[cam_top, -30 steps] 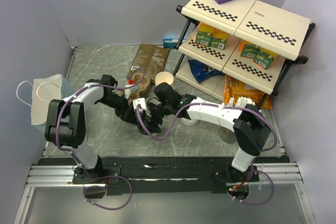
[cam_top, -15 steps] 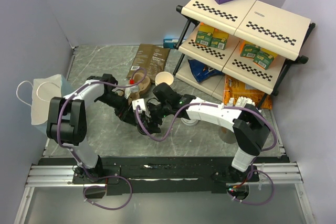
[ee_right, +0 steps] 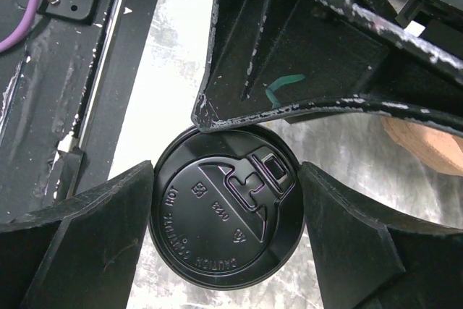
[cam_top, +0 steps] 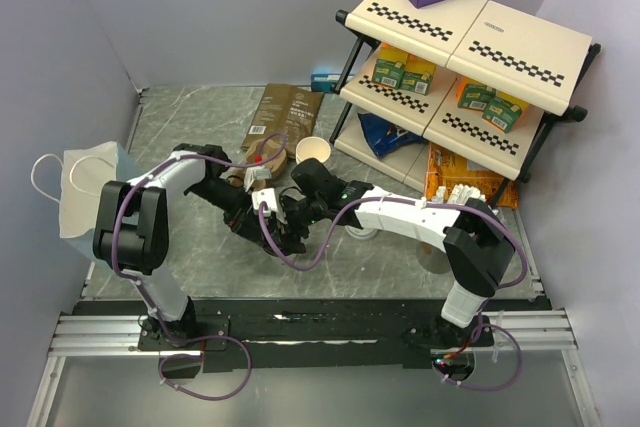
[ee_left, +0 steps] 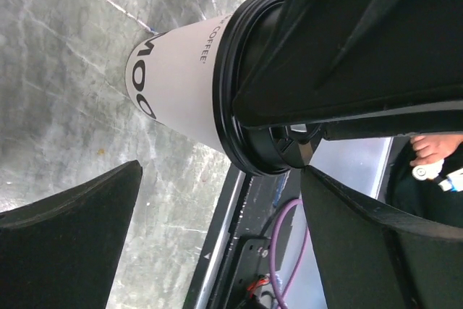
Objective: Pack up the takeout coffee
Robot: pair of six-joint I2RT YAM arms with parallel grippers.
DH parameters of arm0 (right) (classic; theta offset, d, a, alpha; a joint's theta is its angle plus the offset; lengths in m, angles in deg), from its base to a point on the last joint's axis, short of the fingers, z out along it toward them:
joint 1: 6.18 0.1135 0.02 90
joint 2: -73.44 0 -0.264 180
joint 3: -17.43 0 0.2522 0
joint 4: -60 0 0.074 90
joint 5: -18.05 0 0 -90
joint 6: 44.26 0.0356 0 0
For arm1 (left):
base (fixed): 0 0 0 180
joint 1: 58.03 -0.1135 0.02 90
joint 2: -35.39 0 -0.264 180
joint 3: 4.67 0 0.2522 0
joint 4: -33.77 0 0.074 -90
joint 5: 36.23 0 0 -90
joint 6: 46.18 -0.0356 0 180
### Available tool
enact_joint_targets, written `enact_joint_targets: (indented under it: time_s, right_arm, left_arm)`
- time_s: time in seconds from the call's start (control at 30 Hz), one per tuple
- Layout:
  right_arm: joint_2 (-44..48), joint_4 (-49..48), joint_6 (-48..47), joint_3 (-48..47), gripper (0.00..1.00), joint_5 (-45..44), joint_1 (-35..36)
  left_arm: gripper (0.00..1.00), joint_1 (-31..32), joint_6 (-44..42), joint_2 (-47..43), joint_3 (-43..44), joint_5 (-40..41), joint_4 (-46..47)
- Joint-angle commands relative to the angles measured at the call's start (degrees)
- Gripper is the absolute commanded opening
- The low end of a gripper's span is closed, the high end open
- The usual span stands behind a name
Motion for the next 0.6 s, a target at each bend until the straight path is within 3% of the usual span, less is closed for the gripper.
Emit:
enact_joint_targets:
  time_s: [0.0, 0.57]
  right_arm:
    - [-3.2, 4.3, -2.5, 3.1, 0.68, -6.0, 0.6]
    - [-4.4, 4.6, -1.0, 2.7, 0.68, -6.5, 0.7]
  left_arm:
    - [0.96, 0.5, 4.4, -1.1, -0.4, 0.1, 5.5]
    - [0.94, 3.0, 22.6, -0.2, -3.4, 15.9, 19.7]
